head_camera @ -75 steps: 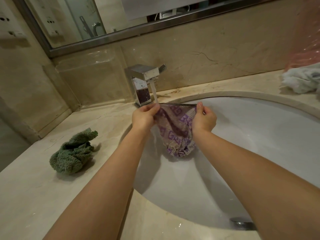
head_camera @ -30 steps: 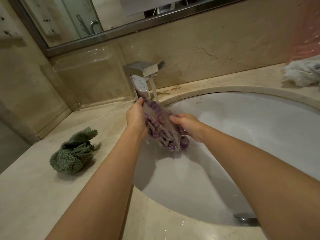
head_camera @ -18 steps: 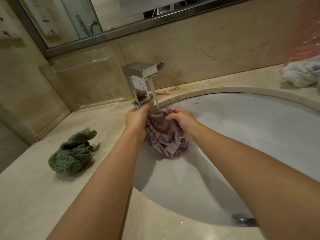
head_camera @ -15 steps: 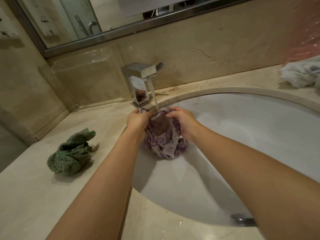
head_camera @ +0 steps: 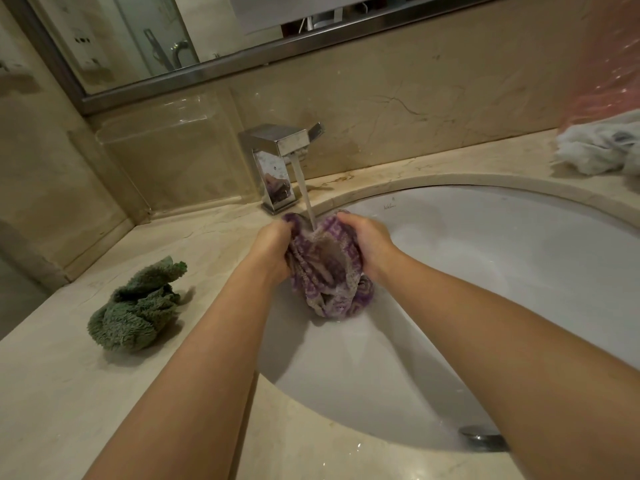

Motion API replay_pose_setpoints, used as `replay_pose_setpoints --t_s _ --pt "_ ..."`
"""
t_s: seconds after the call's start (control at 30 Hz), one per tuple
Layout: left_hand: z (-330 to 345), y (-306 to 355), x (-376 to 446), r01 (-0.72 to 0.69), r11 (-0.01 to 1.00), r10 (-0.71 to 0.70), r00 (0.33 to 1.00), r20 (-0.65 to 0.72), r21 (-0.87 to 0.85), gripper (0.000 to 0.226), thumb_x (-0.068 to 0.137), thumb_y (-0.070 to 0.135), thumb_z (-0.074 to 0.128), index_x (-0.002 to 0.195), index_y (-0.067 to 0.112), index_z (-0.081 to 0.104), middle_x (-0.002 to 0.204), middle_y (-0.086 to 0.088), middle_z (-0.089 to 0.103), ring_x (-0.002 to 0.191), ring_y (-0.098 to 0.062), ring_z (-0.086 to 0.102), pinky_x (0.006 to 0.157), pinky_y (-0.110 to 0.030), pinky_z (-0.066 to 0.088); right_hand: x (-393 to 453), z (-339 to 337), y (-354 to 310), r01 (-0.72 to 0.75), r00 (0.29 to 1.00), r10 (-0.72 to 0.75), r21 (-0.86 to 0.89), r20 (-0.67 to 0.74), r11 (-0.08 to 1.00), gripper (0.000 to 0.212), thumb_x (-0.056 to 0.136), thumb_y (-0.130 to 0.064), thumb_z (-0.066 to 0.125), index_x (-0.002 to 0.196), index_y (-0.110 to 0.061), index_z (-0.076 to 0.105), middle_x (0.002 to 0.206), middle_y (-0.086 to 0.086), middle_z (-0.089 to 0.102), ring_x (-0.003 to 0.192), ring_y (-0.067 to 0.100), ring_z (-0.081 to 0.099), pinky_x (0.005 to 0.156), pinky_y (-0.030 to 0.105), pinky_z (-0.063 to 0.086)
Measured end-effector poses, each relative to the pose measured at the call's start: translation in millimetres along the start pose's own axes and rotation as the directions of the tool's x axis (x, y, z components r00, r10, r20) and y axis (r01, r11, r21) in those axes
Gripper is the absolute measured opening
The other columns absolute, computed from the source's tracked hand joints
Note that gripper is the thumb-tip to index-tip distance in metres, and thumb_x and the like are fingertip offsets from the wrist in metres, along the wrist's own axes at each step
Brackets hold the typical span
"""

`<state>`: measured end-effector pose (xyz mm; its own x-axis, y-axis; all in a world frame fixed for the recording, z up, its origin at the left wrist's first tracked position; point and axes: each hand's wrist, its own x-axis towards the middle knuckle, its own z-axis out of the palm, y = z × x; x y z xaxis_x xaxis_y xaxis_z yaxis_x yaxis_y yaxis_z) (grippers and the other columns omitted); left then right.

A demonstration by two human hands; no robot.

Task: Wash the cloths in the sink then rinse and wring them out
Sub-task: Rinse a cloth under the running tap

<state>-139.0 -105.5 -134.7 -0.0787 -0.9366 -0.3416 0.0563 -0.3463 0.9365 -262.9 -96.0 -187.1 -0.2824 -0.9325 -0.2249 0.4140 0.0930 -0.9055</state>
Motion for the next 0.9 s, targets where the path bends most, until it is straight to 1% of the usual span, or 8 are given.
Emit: replay_pose_setpoints --t_s 0.07,0.17,0.27,0.37,0.5,0.73,0.83,0.9 --pt "2.0 2.2 -4.2 0.005 0.996 -0.012 0.997 0.082 0.084 0.027 0.098 0.022 0.05 0.077 0.011 0.062 0.068 -0.006 0.068 0.065 -0.018 0.064 0.062 -0.03 0.051 -1.0 1.7 1.0 0.002 1.0 -0.001 -0.03 0.008 1.0 0.022 0.086 -0.027 0.067 0.1 -0.01 0.071 0.098 0.012 0.073 0.091 0.028 0.069 0.086 0.039 0.055" --pt "2.2 2.5 -5.6 -0.073 0.976 0.062 0.996 0.057 0.206 0.027 0.081 0.025 0.076 0.098 0.006 0.068 0.087 -0.009 0.074 0.078 -0.021 0.071 0.066 -0.03 0.055 -3.4 2.6 1.0 -0.004 1.0 0.005 -0.047 0.023 0.999 0.024 0.083 -0.023 0.066 0.1 -0.007 0.072 0.098 0.015 0.073 0.092 0.031 0.069 0.085 0.04 0.056" --pt "2.6 -0.8 -3.3 -0.239 0.953 0.255 0.965 -0.068 0.188 0.029 0.08 0.01 0.076 0.105 0.005 0.063 0.096 -0.013 0.071 0.085 -0.024 0.069 0.074 -0.031 0.058 -4.7 4.4 -0.4 -0.009 0.999 0.01 -0.03 0.041 1.0 0.03 0.073 -0.018 0.062 0.099 -0.005 0.07 0.1 0.019 0.071 0.096 0.036 0.067 0.092 0.047 0.053" --pt "2.1 -1.0 -0.9 -0.36 0.914 0.388 0.91 -0.145 0.189 0.017 0.083 0.011 0.073 0.097 0.013 0.063 0.101 -0.012 0.069 0.096 -0.028 0.067 0.09 -0.039 0.054 -6.2 5.8 -1.7 -0.036 0.995 0.038 -0.019 0.09 0.999 0.032 0.053 -0.023 0.059 0.082 -0.01 0.063 0.079 0.012 0.061 0.077 0.029 0.059 0.08 0.038 0.052" --pt "0.1 1.0 2.8 -0.424 0.892 0.451 0.857 -0.249 0.157 0.012 0.084 0.013 0.071 0.09 0.013 0.061 0.095 -0.012 0.067 0.092 -0.028 0.065 0.09 -0.043 0.053 -5.8 3.4 0.4 -0.054 0.98 0.054 -0.006 0.193 0.999 0.014 0.082 -0.02 0.062 0.091 -0.009 0.061 0.084 0.007 0.063 0.074 0.021 0.06 0.067 0.028 0.051" --pt "-2.2 4.0 7.2 -0.414 0.91 0.39 0.851 -0.351 0.007 0.011 0.091 0.013 0.063 0.097 0.013 0.054 0.093 -0.004 0.062 0.092 -0.021 0.06 0.089 -0.036 0.05 -2.0 7.2 2.9 0.039 0.982 -0.035 -0.019 0.186 0.999 0.019 0.098 -0.028 0.055 0.102 -0.013 0.064 0.096 0.008 0.07 0.086 0.022 0.067 0.079 0.034 0.055" --pt "-0.2 4.1 6.9 -0.288 0.958 0.276 0.925 -0.26 -0.008 0.024 0.09 0.019 0.064 0.11 0.005 0.062 0.105 -0.011 0.069 0.098 -0.025 0.066 0.09 -0.037 0.054 0.8 11.5 5.7 0.063 0.988 -0.062 -0.001 0.138 0.998 0.027 0.096 -0.032 0.057 0.113 -0.012 0.064 0.105 0.012 0.072 0.097 0.027 0.069 0.087 0.039 0.056" --pt "1.3 3.0 0.3 -0.191 0.98 0.197 0.971 -0.133 0.06 0.026 0.084 0.029 0.071 0.1 0.008 0.069 0.096 -0.01 0.073 0.089 -0.023 0.069 0.084 -0.034 0.056 2.3 13.2 6.5 0.072 0.992 -0.072 0.006 0.108 0.997 0.027 0.095 -0.033 0.059 0.114 -0.015 0.065 0.108 0.012 0.071 0.102 0.029 0.067 0.095 0.044 0.052"
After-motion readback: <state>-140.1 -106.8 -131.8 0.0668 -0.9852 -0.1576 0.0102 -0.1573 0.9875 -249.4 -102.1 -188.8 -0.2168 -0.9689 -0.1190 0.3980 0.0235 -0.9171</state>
